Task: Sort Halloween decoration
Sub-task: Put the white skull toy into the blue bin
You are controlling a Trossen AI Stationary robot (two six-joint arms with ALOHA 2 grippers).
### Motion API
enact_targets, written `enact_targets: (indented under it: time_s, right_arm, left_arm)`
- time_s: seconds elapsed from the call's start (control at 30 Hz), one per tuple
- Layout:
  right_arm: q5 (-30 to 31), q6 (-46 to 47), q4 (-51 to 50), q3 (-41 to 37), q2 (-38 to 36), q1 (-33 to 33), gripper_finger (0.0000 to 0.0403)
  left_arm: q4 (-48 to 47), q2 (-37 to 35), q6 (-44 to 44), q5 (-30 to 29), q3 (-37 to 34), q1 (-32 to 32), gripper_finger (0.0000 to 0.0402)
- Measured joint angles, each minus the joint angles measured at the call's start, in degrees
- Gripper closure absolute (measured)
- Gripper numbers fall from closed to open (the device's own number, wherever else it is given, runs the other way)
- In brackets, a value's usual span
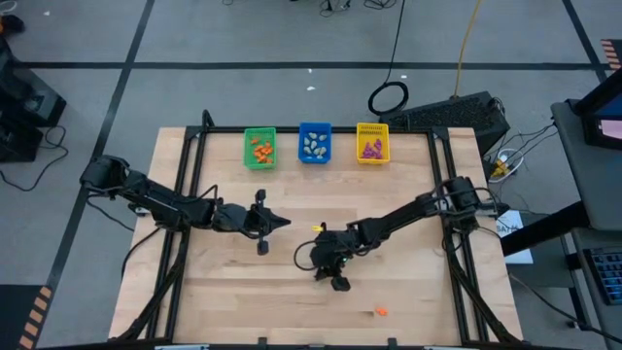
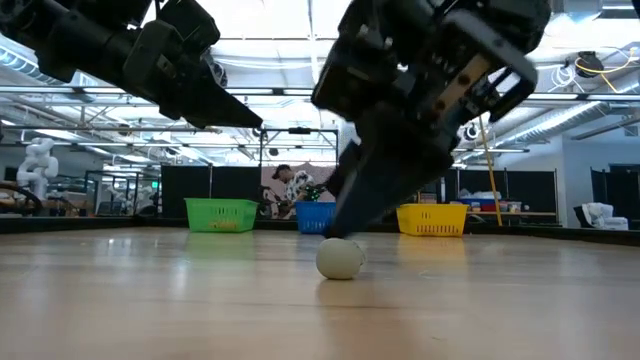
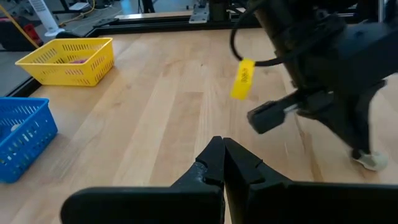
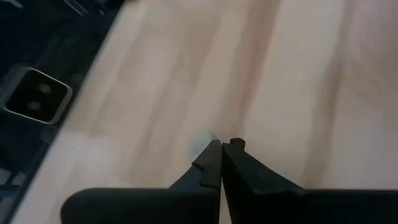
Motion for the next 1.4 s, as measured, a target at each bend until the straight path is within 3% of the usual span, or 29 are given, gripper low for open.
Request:
enact_targets:
  time_s: [0.3,0.4,0.77,0.9,1.07,1.4]
  right_arm:
    - [0.21,-4.42,-5.22,0.03,-2.82,0.34,0.0403]
    - [3.09,-6.19,-6.08,-0.20,-1.93,0.78,0.0394]
    - [2.95,-11.63,-3.99,-0.04,-1.71,1.64,0.0236]
    - [1.37,-13.53,-1.27,-0.04,0.06,1.60,0.0211]
    - [-3.57,-14.22,3.65,-0.05,2.97,0.86,0.0221]
    - [-9.72,-12.95,7.25,0.07,7.10,-1.25,0.0307]
  left_arm:
    - [-0.16,0.00,-0.10,0.33,-0.02,-0.52,0.0402]
    - [-0.34,0.00,-0.11,0.50,-0.02,-1.37,0.0402]
    - [-1.78,0.00,-0.16,0.63,-0.02,-4.85,0.0402]
    - [-1.80,0.00,-0.18,0.63,-0.02,-5.11,0.0402]
    - [-1.87,0.02,-0.22,0.62,-0.02,-5.09,0.0402]
    - [-2.72,0.24,-1.53,0.42,-0.02,-5.09,0.0402]
